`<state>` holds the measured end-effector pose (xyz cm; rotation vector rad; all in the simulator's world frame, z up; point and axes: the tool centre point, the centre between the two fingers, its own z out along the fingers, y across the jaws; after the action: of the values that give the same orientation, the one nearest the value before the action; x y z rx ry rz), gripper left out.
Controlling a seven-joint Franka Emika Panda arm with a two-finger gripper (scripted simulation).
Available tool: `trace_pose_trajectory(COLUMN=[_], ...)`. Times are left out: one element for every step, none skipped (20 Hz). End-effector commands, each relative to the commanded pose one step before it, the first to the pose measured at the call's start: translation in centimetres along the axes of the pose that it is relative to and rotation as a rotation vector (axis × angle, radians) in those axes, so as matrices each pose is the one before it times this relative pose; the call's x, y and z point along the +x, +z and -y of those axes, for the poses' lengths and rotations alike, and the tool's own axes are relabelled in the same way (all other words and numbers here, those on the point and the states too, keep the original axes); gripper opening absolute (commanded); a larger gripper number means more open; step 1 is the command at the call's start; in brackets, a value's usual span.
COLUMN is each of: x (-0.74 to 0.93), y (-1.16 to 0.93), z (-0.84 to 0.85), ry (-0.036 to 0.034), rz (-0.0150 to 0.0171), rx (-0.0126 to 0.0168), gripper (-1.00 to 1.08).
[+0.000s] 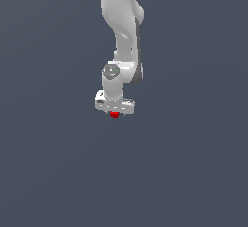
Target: Pick up the red cube and move it to a goal position.
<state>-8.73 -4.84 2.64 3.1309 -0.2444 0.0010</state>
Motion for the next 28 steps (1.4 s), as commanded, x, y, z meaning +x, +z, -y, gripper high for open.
trace_pose_trajectory(x=[-0.212,-0.023,-0.006,0.000,0.000,0.000,0.000,0.000,0.000,0.000,0.000,0.000,0.000,-0.002,0.000,0.000,0.000,0.000,0.000,0.000,0.000,0.000,0.000,0.000,0.001,0.001,0.002,0.003], y=[0.505,0.081,0.023,0.000,0.000,0.000,0.000,0.000,0.000,0.000,0.000,0.000,0.000,-0.031,-0.025,-0.074,-0.124,-0.174,-0.224,-0.274,-0.325,-0.377,-0.429,-0.482,-0.539,-0.592,-0.648,-0.702], z=[-0.141,-0.012,0.004,0.000,0.000,0.000,0.000,0.000,0.000,0.000,0.000,0.000,0.000,-0.002,-0.003,-0.010,-0.016,-0.023,-0.029,-0.036,-0.043,-0.049,-0.056,-0.063,-0.078,-0.077,-0.084,-0.091], ry=[0.00397,0.00043,0.00000,0.00000,0.00000,0.00000,0.00000,0.00000,0.00000,0.00000,0.00000,0.00000,0.00000,0.00000,0.00000,0.00000,0.00000,0.00000,0.00000,0.00000,0.00000,0.00000,0.00000,0.00000,0.00011,0.00000,0.00000,0.00000], rz=[0.00038,0.00019,0.00000,0.00000,0.00000,0.00000,0.00000,0.00000,0.00000,0.00000,0.00000,0.00000,0.00000,0.00000,0.00000,0.00000,0.00000,0.00000,0.00000,0.00000,0.00000,0.00000,0.00000,0.00000,-0.00002,0.00000,0.00000,0.00000], rx=[0.00056,0.00014,0.00000,0.00000,0.00000,0.00000,0.00000,0.00000,0.00000,0.00000,0.00000,0.00000,0.00000,0.00000,0.00000,0.00000,0.00000,0.00000,0.00000,0.00000,0.00000,0.00000,0.00000,0.00000,0.00048,0.00000,0.00000,0.00000], gripper=[1.00,1.00,1.00,-1.00,-1.00,-1.00,-1.00,-1.00,-1.00,-1.00,-1.00,-1.00,-1.00,-1.00,-1.00,-1.00,-1.00,-1.00,-1.00,-1.00,-1.00,-1.00,-1.00,-1.00,-1.00,-1.00,-1.00,-1.00])
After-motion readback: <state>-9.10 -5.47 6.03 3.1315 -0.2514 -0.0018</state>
